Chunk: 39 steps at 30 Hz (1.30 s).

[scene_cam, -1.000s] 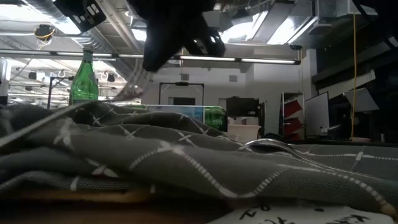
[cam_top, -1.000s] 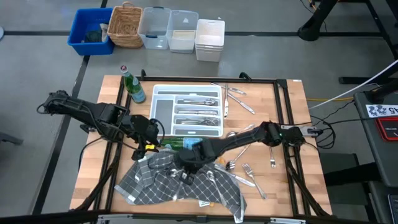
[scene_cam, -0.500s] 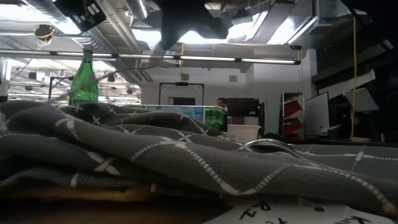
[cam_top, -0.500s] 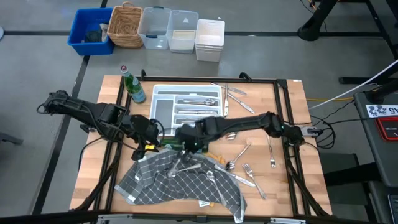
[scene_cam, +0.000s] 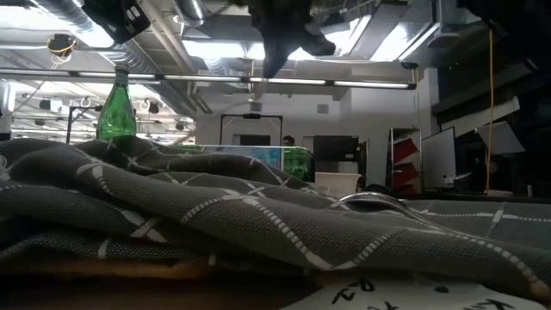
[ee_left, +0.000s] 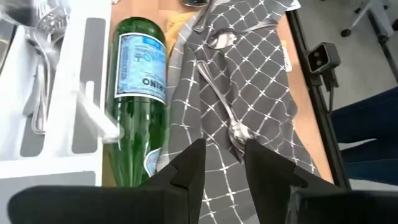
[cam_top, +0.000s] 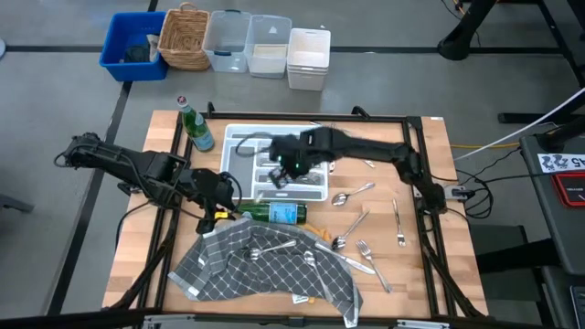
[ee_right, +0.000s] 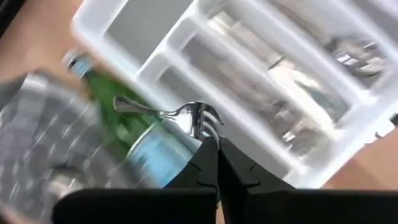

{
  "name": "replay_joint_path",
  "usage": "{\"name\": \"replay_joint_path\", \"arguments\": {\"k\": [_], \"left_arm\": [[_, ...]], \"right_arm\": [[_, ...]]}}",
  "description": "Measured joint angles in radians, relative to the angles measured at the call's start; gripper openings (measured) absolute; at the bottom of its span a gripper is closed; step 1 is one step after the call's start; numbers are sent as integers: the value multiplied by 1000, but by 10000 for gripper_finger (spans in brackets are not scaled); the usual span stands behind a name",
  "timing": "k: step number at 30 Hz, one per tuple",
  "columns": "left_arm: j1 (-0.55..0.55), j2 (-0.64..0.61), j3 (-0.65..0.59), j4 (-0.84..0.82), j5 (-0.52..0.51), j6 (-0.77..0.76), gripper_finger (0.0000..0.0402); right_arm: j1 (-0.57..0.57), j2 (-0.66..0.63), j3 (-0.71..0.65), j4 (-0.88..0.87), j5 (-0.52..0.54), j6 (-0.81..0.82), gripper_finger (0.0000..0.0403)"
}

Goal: Sort silverware
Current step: Put the silver fork into the silverware tray

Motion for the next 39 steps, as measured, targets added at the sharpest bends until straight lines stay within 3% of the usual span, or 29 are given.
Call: {"name": "replay_joint_path", "arguments": {"k": [10, 29, 33, 39], "left_arm": [[0, 0, 0, 0, -32, 18, 100], [0, 1, 0, 2, -33, 15, 100], [0, 1, 0, 2, -33, 15, 100], [0, 1, 0, 3, -33, -12, 100]], "right_arm": [[-103, -1, -75, 24, 73, 13, 0], [-32, -4, -346, 70, 158, 134, 10], [-35, -2, -365, 75, 145, 135, 28], [-34, 1, -398, 84, 22, 134, 66]]}}
